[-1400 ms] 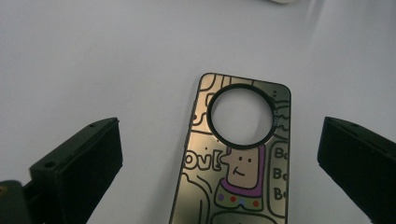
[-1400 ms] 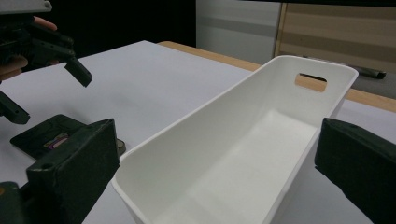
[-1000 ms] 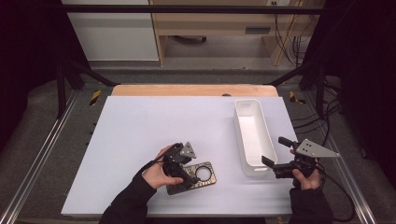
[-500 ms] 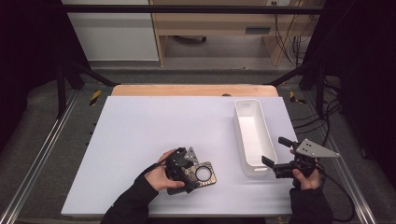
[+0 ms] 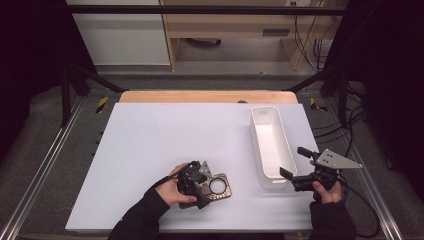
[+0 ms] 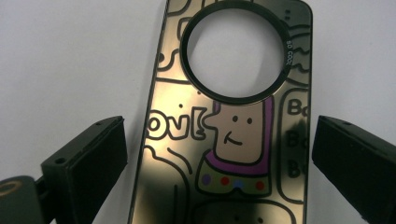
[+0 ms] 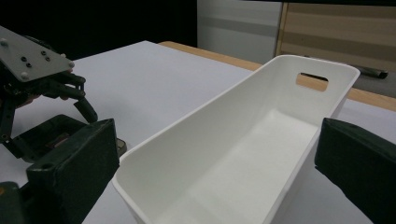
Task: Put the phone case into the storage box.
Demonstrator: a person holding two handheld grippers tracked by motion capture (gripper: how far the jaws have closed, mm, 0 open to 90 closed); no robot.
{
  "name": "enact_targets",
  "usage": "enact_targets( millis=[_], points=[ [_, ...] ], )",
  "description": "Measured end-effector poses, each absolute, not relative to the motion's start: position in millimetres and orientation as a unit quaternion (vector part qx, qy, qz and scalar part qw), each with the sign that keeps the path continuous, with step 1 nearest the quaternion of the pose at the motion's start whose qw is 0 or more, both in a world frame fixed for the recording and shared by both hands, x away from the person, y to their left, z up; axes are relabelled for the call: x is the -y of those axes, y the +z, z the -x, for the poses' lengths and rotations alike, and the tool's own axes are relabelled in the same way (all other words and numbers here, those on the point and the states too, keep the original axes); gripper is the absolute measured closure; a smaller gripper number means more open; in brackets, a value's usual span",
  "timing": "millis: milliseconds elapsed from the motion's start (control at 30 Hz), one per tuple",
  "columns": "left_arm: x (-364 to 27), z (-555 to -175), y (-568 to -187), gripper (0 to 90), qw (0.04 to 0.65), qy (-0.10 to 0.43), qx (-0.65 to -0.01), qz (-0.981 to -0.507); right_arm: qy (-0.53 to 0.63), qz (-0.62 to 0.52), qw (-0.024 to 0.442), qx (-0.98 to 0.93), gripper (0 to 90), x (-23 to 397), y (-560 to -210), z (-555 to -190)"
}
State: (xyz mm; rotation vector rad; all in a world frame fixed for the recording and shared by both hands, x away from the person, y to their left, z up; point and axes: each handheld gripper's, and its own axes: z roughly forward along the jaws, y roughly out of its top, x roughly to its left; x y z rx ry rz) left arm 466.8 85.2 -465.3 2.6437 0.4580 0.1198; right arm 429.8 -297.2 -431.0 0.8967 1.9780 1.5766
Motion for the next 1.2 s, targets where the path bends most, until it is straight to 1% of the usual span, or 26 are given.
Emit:
enact_targets(
  millis=[267,1200],
  points=[
    [-83.3,-467.1,-468.3,6.6,0.218,0.04,-0.153,-0.963,0.572,-0.326,0.227,-0.718,0.3,297.0,-431.2,-429.9],
    [-79.3,-468.4,-467.3,8.9,0.202,0.043,-0.126,-0.97,0.571,-0.326,0.225,-0.719,0.3,295.8,-431.9,-430.5]
  ],
)
